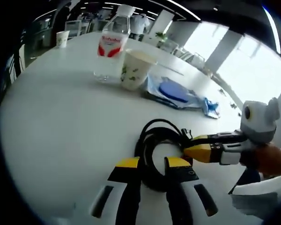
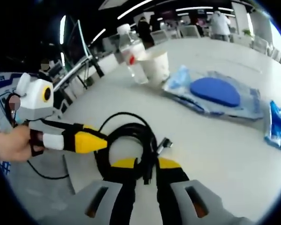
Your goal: Arrange the tabletop items into an orderly group along one side of the table until the central work area is clear of visible clutter.
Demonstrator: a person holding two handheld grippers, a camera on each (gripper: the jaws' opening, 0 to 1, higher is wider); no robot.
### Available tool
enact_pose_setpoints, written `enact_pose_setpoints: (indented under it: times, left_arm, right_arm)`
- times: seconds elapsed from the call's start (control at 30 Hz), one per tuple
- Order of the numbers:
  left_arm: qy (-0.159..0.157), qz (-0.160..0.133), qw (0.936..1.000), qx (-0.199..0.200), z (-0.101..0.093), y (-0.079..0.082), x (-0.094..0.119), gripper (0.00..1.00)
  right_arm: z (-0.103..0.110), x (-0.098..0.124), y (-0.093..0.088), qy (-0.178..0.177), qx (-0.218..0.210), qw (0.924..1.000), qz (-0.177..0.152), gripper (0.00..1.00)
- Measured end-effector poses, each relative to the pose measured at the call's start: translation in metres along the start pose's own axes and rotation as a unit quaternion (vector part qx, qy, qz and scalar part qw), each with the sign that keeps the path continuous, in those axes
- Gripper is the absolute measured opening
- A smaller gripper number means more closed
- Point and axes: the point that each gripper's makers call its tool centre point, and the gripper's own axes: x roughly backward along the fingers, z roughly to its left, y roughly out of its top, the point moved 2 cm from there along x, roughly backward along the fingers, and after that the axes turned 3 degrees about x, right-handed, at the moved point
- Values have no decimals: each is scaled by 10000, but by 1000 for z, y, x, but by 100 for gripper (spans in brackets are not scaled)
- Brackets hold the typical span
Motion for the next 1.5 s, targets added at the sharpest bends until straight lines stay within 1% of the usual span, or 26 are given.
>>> enact_pose_setpoints:
  times: [0.03, 0.07, 0.1, 0.23, 0.37, 0.53, 0.7, 0.83, 0.97, 1.07, 1.5]
  left_arm:
    - [38, 3, 10000, 87, 3, 0, 1, 2]
    - [47, -10, 9999, 109, 4, 1, 1, 0]
    - [-92, -41, 9995, 313, -1, 2, 2, 0]
    - [-240, 15, 9995, 213, -8, 4, 4, 0]
    - [-285, -69, 9991, 293, -13, 9, 6, 0]
    - [-396, -172, 9988, 216, -25, 20, 10, 0]
    - [-565, -299, 9979, 68, -45, 33, 13, 0]
    - [-693, -302, 9971, -76, -59, 39, 11, 0]
    - [-849, -203, 9958, -285, -76, 41, 6, 0]
    - [-961, -178, 9945, -366, -88, 41, 1, 0]
    - [-1364, 92, 9875, -783, -142, 37, -23, 0]
  right_arm:
    - [-2, 0, 0, -39, -71, 10000, 27, 11]
    - [-3, 0, 0, -78, -142, 9999, 58, 10]
    - [-2, 1, 1, -55, -231, 9997, 24, 10]
    - [-3, 6, 4, -119, -229, 9996, -62, 9]
    - [-3, 14, 13, -142, -292, 9992, -245, 8]
    - [-6, 29, 25, -129, -382, 9980, -493, 8]
    - [-12, 48, 37, -192, -502, 9953, -807, 8]
    - [-18, 64, 41, -297, -592, 9927, -1010, 8]
    - [-28, 80, 39, -440, -730, 9897, -1153, 8]
    - [-37, 92, 35, -571, -842, 9869, -1256, 8]
    - [-69, 131, 16, -1030, -1221, 9758, -1490, 8]
